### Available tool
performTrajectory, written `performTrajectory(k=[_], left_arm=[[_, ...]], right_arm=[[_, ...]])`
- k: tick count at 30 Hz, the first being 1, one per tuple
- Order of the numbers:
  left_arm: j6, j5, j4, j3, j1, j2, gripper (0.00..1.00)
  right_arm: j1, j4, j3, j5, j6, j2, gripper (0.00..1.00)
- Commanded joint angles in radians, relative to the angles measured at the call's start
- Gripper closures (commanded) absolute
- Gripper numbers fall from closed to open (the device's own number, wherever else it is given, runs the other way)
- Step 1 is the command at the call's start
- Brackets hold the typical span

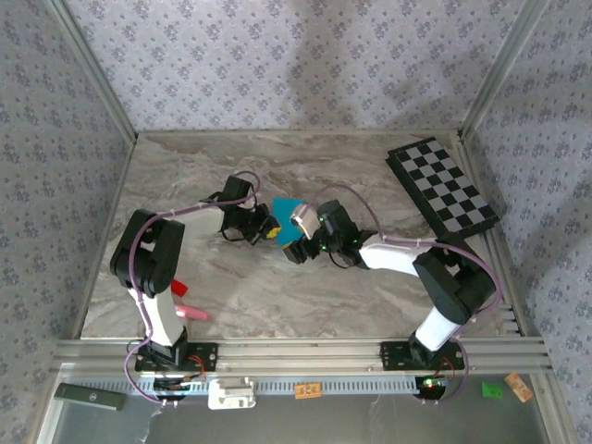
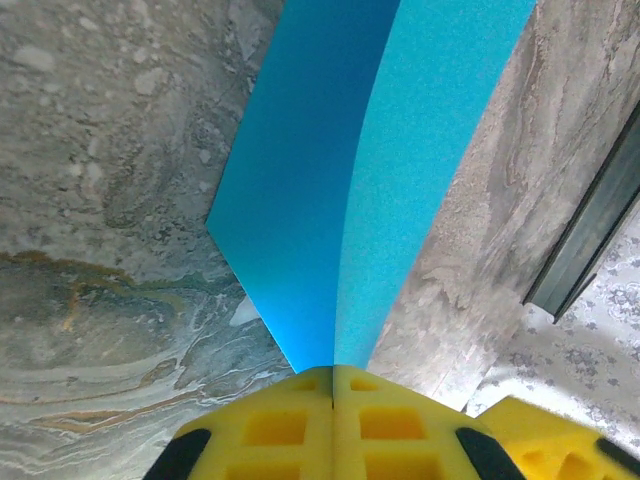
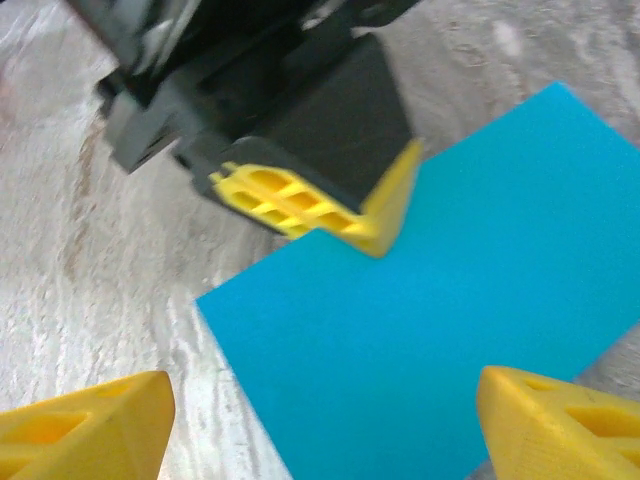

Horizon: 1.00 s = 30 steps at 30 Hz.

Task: Fold a paper plane with a square sheet of paper (pick it up from the middle)

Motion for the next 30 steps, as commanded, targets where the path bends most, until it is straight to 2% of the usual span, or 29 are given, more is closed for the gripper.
performTrajectory(k=[1, 8, 13, 17, 23, 27, 30], left_arm=[[-0.022, -0.008, 0.009, 0.016, -0.011, -0.014, 0.96], [-0.024, -0.004, 0.011, 0.014, -0.016, -0.013, 0.96], [-0.025, -0.009, 0.017, 0.008, -0.017, -0.004, 0.96], [-0.035, -0.007, 0.036, 0.004, -0.019, 0.006, 0.96], [-0.031, -0.008, 0.033, 0.006, -0.018, 0.012, 0.96], [-0.032, -0.005, 0.035, 0.002, -0.019, 0.013, 0.95], [-0.022, -0.017, 0.02, 0.003, -0.017, 0.005, 0.9]], right_arm=[[0.033, 0.034, 0.016, 0.028, -0.1, 0.03, 0.21], [0.048, -0.003, 0.071, 0.101, -0.108, 0.106, 0.35], [0.043, 0.046, 0.051, 0.129, -0.086, 0.083, 0.47], [0.038, 0.077, 0.033, 0.123, -0.073, 0.063, 0.56], [0.035, 0.082, 0.028, 0.11, -0.061, 0.05, 0.62], [0.032, 0.075, 0.034, 0.083, -0.058, 0.055, 0.74], [0.029, 0.061, 0.035, 0.045, -0.056, 0.059, 0.84]])
